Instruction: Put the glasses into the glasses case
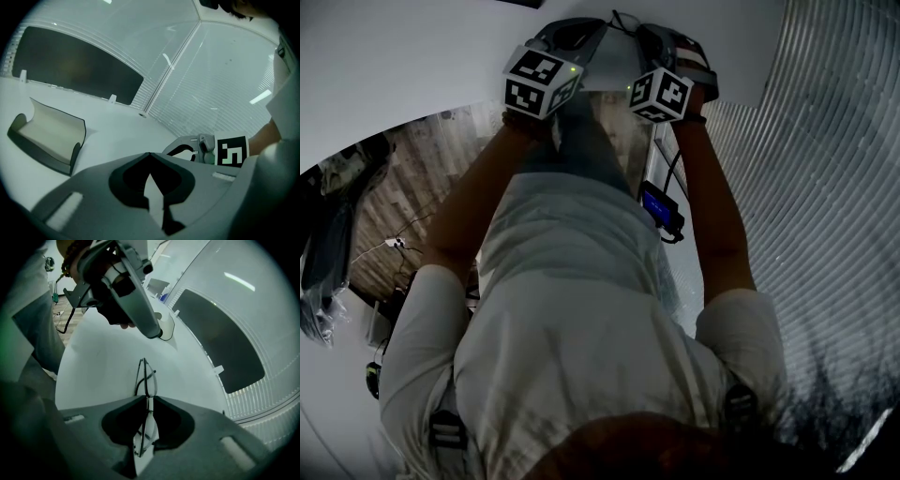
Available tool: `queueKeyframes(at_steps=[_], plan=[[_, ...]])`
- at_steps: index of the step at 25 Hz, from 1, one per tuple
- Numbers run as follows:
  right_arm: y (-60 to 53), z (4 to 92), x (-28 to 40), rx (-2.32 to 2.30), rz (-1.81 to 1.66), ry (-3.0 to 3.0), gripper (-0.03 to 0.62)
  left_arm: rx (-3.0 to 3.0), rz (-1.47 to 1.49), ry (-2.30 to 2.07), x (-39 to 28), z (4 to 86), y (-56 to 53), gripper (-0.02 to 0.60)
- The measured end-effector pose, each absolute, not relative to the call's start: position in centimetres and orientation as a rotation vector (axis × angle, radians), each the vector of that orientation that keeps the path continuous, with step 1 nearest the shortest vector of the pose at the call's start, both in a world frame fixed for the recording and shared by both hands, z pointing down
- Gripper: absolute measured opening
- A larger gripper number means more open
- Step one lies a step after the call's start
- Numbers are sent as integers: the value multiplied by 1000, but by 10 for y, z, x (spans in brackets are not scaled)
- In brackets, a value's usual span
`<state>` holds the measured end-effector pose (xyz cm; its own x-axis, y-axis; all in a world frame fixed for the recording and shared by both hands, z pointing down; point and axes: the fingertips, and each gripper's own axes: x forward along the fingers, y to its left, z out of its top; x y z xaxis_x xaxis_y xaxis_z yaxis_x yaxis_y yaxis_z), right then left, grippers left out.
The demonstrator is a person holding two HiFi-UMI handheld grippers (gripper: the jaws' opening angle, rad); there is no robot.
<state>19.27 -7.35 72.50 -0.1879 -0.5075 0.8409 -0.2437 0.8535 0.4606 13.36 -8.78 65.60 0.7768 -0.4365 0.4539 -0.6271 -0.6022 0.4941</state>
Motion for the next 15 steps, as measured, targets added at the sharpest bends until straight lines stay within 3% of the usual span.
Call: queueKeyframes(at_steps=[15], plan=[[-55,613,182,716,-266,-1828,46,2373,341,-843,104,577,-78,0]])
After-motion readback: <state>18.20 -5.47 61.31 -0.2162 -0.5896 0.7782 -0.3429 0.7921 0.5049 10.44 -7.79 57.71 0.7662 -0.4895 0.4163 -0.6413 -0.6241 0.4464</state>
